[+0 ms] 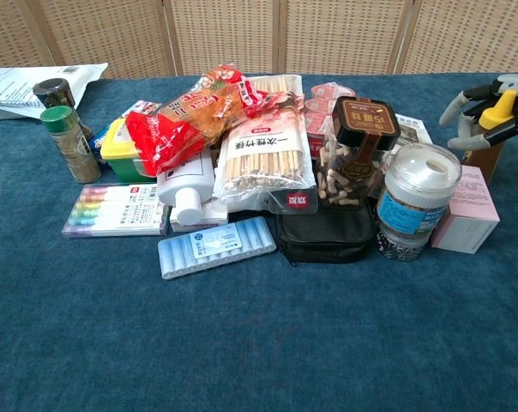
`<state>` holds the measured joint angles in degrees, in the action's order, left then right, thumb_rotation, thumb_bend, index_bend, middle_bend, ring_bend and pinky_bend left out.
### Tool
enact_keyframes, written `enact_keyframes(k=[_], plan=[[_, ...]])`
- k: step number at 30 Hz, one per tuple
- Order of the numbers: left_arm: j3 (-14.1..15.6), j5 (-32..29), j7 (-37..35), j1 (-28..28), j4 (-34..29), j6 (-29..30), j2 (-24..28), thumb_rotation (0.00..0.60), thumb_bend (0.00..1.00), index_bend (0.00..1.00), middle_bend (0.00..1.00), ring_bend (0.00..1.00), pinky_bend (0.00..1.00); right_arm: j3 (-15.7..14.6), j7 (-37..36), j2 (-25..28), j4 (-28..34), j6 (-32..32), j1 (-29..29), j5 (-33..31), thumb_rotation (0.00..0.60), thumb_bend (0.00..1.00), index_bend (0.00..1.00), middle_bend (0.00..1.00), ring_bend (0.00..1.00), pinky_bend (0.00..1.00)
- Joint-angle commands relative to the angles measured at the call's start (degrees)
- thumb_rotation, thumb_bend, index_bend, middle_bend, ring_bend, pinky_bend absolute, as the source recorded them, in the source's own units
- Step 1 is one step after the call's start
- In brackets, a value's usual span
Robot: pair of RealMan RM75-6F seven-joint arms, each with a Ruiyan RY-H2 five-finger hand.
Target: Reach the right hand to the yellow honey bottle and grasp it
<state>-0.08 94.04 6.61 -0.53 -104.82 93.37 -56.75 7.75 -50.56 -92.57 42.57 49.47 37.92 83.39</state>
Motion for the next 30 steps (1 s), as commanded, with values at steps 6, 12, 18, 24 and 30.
enact_keyframes(k=[6, 12, 18, 24, 30], plan=[[-0.28, -0.38, 0.19, -0.30, 0.26, -0.69, -0.53, 0.422, 0.28, 0.00, 0.05, 0.00, 0.00, 0.50, -2.26, -1.04, -2.55, 2.39, -0.45, -0.52, 0.600, 0.32, 0.68, 1.00, 0.98, 0.62], [-0.61, -0.66, -0.14, -0.89, 0.90, -1.59, -1.28, 0.424, 0.28, 0.00, 0.05, 0.00, 0.00, 0.89, -1.53, 0.38, -1.07, 4.84, -0.96, -0.56, 0.600, 0.32, 0.72, 1.00, 1.00, 0.69], [-0.84, -0.84, -0.96, -1.29, 1.93, -2.06, -2.02, 0.426, 0.28, 0.00, 0.05, 0.00, 0.00, 2.00, 0.83, 3.31, 3.63, 6.94, -1.47, -1.32, 0.600, 0.34, 0.72, 1.00, 1.00, 0.76], [-0.77, -0.45, -1.58, -1.27, 2.38, -1.84, -2.06, 0.423, 0.28, 0.00, 0.05, 0.00, 0.00, 4.38, 3.25, 7.97, 11.38, 8.72, -1.49, -2.71, 0.600, 0.35, 0.71, 1.00, 1.00, 0.76], [-0.33, 0.77, -2.39, -0.84, 2.66, -0.88, -1.89, 0.425, 0.28, 0.00, 0.05, 0.00, 0.00, 7.21, 7.62, 13.38, 20.79, 9.86, -1.34, -4.66, 0.600, 0.35, 0.71, 1.00, 1.00, 0.76]])
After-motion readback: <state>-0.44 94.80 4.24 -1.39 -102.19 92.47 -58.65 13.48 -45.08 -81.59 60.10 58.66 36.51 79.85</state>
